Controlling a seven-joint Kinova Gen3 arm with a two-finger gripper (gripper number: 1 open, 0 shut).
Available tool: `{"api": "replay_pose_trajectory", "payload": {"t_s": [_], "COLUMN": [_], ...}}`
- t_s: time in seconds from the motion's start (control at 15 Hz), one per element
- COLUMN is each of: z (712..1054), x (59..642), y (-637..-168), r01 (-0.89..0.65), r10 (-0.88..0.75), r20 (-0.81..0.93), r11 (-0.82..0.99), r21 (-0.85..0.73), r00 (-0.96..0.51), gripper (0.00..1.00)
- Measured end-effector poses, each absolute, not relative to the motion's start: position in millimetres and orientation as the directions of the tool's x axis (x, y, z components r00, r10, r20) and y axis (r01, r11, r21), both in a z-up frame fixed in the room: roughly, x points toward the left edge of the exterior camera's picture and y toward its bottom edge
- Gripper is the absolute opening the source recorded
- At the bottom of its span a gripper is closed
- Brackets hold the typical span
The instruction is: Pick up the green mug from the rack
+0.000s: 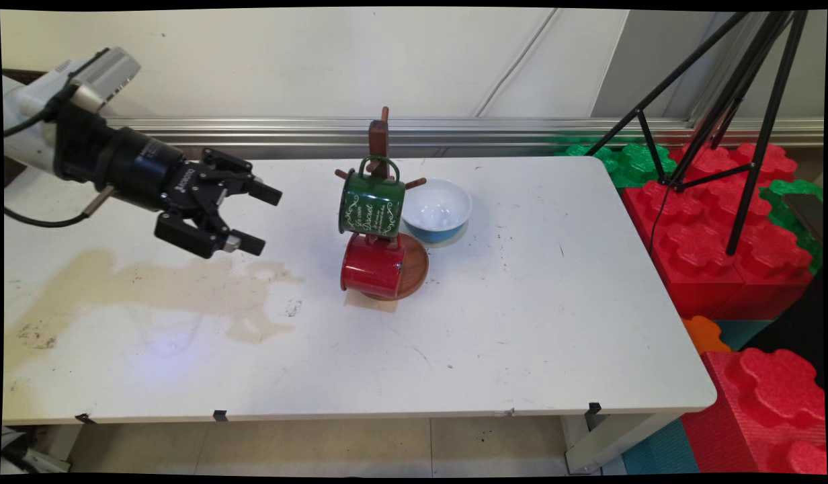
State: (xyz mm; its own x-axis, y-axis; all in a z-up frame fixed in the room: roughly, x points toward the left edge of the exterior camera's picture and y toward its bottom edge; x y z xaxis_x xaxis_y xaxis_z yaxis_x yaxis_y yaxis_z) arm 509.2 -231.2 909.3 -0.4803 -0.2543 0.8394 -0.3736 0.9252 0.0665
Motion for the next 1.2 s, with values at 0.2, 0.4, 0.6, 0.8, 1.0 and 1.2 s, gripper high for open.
{"api": "replay_pose_trajectory", "payload": {"t_s": [0.2,0.4,0.6,0.8,1.0,1.2], "z": [905.7,901.9,896.9,892.4,888.0,884.2], "x": [501.9,496.4,489.8,483.0,474.0,466.2], "y": [-237.6,-242.7,-247.9,-252.1,-256.7,-260.8], "r01": [-0.380,-0.390,-0.398,-0.403,-0.405,-0.407], "r10": [-0.259,-0.266,-0.276,-0.285,-0.293,-0.298], "r20": [0.846,0.850,0.853,0.856,0.861,0.865], "r11": [0.922,0.918,0.913,0.910,0.907,0.905], "r21": [0.073,0.079,0.088,0.100,0.113,0.122], "r00": [-0.467,-0.455,-0.443,-0.431,-0.416,-0.403], "gripper": [1.00,1.00,1.00,1.00,1.00,1.00]}}
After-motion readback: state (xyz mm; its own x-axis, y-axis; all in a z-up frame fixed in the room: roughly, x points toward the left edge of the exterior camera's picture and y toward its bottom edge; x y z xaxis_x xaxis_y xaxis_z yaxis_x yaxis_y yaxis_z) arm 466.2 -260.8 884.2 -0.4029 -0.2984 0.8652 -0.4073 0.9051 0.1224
